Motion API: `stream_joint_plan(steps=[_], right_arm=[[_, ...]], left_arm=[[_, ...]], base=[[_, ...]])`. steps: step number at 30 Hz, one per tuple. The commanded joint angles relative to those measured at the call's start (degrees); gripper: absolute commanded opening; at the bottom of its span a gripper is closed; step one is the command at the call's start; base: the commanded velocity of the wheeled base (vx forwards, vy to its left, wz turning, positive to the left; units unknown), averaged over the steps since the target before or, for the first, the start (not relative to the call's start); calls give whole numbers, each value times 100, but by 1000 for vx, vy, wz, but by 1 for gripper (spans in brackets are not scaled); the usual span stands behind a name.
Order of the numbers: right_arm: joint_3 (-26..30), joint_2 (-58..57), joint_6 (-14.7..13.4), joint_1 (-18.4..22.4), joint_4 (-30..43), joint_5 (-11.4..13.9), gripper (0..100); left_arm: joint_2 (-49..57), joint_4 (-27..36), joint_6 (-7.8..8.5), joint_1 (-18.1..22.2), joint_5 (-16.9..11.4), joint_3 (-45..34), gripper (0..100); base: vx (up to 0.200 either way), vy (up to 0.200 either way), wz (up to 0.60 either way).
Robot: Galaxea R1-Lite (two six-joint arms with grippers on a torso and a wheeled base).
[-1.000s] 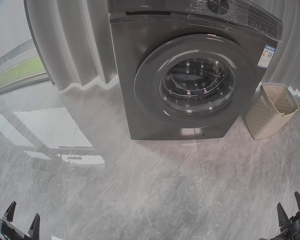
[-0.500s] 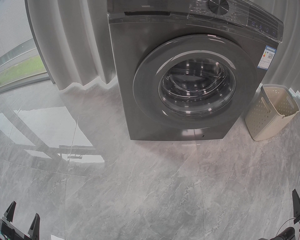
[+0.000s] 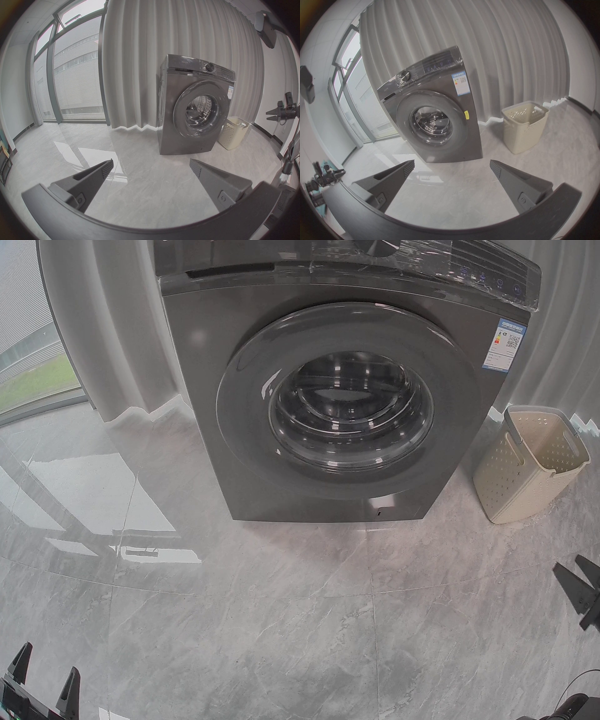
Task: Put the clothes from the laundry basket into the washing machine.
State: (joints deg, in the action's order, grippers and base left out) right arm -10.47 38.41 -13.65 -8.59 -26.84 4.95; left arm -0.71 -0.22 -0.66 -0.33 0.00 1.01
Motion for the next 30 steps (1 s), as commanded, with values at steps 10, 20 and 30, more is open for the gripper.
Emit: stream_joint_plan(steps=[10,20,30], right_arm=[[-394,4253,-762,-1900,-2791,-847,100],[-763,5238,-946,-2428,-4312,-926,100],[-1370,5625,-911,-2507,-5076,-1084,100]], left_arm=[[44,-4,-22,-2,-18,-101,100],[44,-13,-22,-2,-18,-101,100],[53,-13,-48,-2,-9,-101,100]], base=[[0,-100,0],[60,0,0],[200,0,0]])
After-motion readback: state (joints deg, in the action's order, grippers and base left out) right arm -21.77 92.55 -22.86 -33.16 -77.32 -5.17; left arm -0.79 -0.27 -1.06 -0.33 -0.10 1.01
